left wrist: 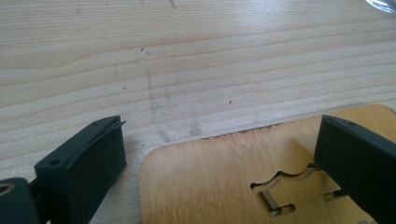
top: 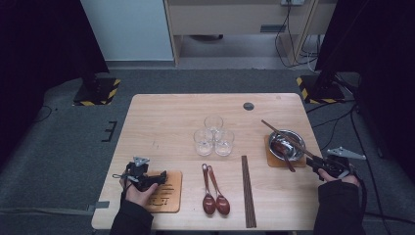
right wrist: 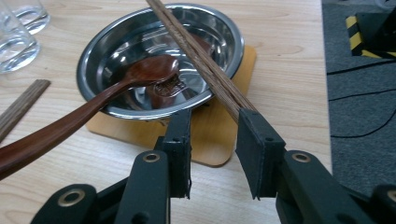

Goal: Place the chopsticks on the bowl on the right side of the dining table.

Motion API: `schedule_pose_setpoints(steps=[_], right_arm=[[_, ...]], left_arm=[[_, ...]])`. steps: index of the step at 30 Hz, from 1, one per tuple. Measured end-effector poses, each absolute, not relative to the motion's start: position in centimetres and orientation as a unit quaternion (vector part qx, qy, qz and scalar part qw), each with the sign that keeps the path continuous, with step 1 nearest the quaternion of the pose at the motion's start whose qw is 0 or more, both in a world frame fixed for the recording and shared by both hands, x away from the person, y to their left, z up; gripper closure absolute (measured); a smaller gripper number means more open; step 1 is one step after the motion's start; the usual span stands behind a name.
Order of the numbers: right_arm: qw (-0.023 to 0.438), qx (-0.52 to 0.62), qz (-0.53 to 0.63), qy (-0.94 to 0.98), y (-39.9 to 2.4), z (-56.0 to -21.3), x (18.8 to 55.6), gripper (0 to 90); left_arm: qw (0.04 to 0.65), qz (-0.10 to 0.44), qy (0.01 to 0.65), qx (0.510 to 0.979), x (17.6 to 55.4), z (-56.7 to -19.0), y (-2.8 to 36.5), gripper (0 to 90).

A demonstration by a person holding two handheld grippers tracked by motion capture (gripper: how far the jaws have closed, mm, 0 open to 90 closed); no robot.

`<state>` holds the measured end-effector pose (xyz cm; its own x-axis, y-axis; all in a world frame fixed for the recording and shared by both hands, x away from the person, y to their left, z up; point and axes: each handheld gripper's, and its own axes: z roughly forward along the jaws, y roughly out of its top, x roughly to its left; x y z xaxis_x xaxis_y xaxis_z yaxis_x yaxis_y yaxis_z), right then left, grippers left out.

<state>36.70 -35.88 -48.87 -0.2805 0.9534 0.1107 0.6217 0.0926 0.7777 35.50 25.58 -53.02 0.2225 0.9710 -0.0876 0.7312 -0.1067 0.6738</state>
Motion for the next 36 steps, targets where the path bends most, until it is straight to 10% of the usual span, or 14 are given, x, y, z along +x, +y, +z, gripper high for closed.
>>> schedule_pose_setpoints(steps=[36], right_arm=[[0.243,0.528,0.417,0.699,-32.7,-46.3,39.7,59.5]], left_arm=[[0.309,0.194,0.593,0.718,35.5,-53.0,25.6,1.1]])
